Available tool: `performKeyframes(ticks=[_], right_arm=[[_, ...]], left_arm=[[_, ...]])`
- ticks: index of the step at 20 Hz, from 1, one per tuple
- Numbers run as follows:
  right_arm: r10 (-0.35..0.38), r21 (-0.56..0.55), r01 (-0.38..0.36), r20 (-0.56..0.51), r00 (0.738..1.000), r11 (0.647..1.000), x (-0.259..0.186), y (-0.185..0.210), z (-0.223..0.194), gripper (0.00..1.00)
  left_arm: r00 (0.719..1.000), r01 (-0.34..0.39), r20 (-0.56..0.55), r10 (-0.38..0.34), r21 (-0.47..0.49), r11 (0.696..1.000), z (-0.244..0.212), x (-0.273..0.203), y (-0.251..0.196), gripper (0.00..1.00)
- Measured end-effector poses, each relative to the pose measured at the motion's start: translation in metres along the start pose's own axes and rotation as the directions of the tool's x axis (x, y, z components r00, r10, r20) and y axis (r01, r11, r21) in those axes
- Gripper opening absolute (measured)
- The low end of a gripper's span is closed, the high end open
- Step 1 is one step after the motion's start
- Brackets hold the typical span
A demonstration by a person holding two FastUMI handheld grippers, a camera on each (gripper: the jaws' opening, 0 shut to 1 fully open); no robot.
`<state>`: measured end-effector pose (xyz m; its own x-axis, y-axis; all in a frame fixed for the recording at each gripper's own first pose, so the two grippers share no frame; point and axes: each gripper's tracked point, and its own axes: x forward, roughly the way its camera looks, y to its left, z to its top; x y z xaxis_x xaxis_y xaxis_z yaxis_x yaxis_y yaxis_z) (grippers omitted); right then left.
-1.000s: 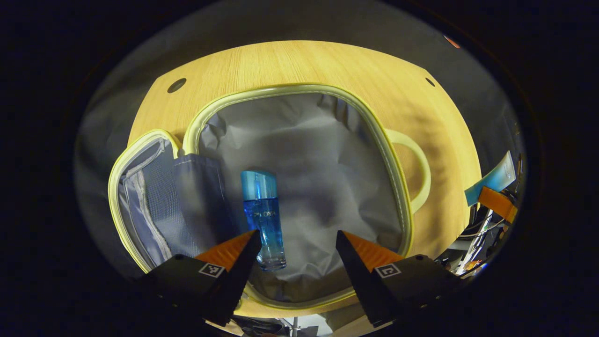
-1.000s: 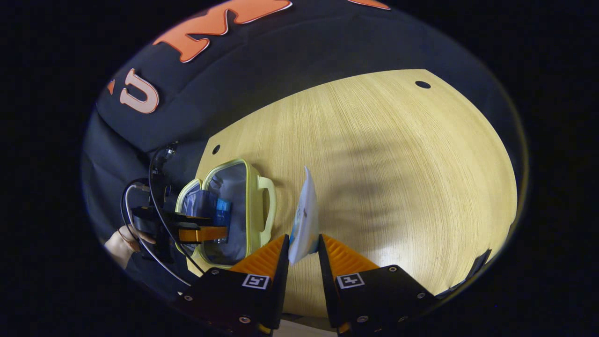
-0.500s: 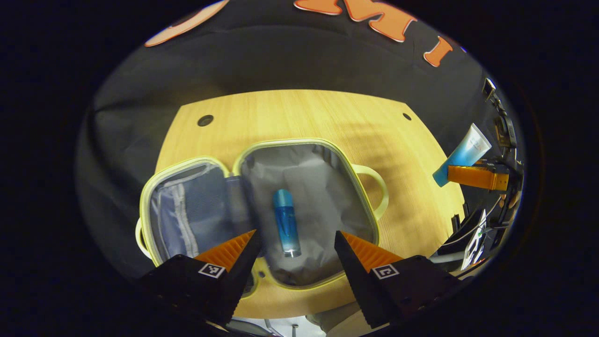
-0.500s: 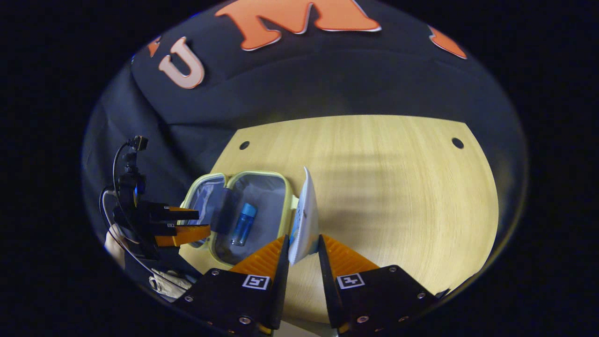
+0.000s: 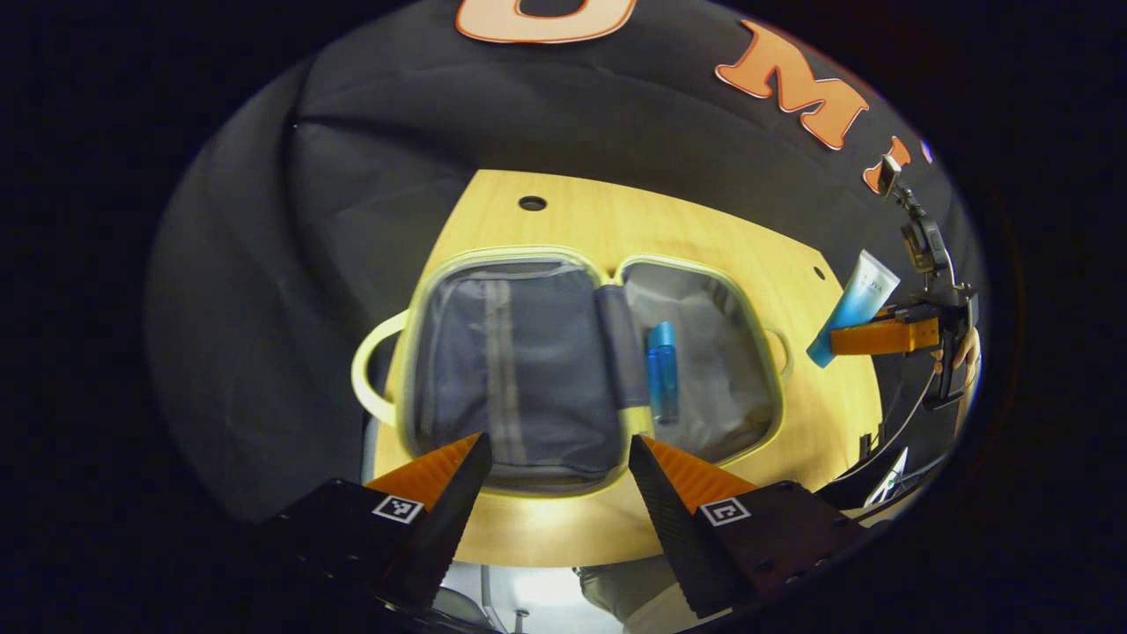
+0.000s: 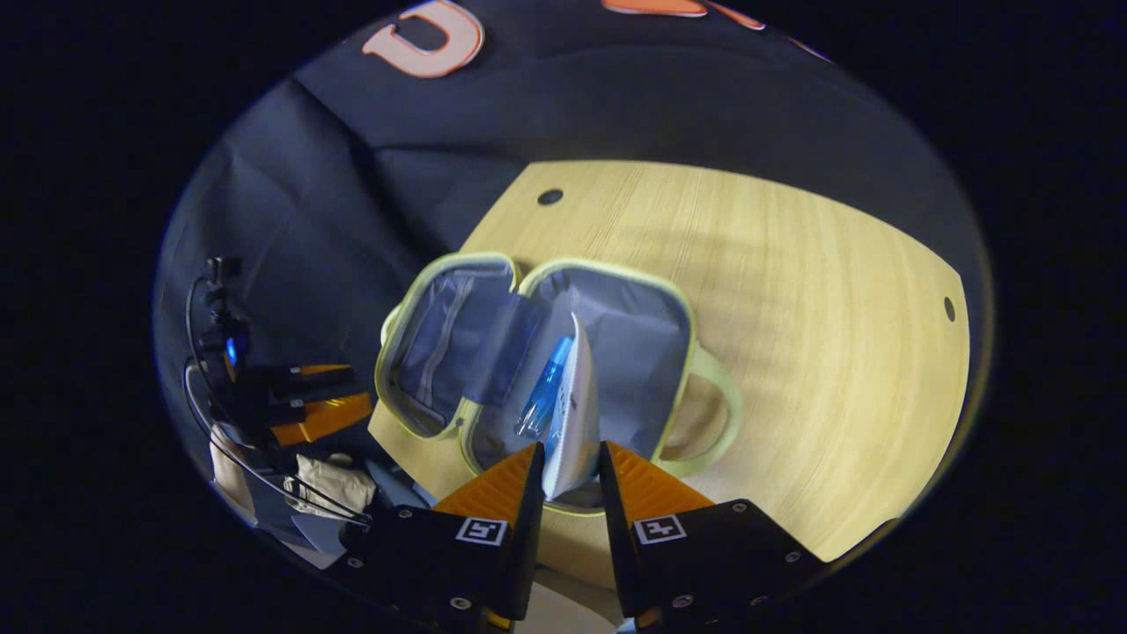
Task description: First open the suitcase, pack the skin care products into it, and then close the suitcase.
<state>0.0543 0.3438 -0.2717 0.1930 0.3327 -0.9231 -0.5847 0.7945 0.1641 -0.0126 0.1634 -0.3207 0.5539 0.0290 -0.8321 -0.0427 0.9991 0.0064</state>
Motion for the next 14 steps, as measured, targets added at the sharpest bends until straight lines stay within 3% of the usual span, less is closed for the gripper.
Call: performKeyframes(ticks=[6, 8, 9, 13, 14], right_arm=[[-0.082, 0.047, 0.092, -0.18, 0.98, 0.995, 0.081, -0.015, -0.016, 0.39], [-0.105, 0.068, 0.12, -0.2, 0.974, 0.99, 0.096, -0.023, -0.014, 0.33], [-0.126, 0.083, 0.147, -0.218, 0.968, 0.986, 0.109, -0.031, -0.014, 0.39], [-0.153, 0.087, 0.178, -0.239, 0.959, 0.98, 0.119, -0.04, -0.015, 0.42], [-0.149, 0.09, 0.173, -0.22, 0.964, 0.981, 0.12, -0.038, -0.011, 0.36]], left_arm=[[1.0, -0.02, -0.015, 0.019, -0.042, 0.999, -0.031, -0.011, 0.047, 0.98], [0.999, -0.025, -0.031, 0.023, -0.065, 0.998, -0.04, -0.009, 0.058, 0.98], [0.999, -0.031, -0.042, 0.027, -0.077, 0.997, -0.043, -0.007, 0.063, 0.98], [0.998, -0.029, -0.056, 0.024, -0.106, 0.994, -0.048, -0.005, 0.072, 0.98], [0.998, -0.029, -0.06, 0.023, -0.11, 0.994, -0.049, -0.003, 0.073, 0.98]])
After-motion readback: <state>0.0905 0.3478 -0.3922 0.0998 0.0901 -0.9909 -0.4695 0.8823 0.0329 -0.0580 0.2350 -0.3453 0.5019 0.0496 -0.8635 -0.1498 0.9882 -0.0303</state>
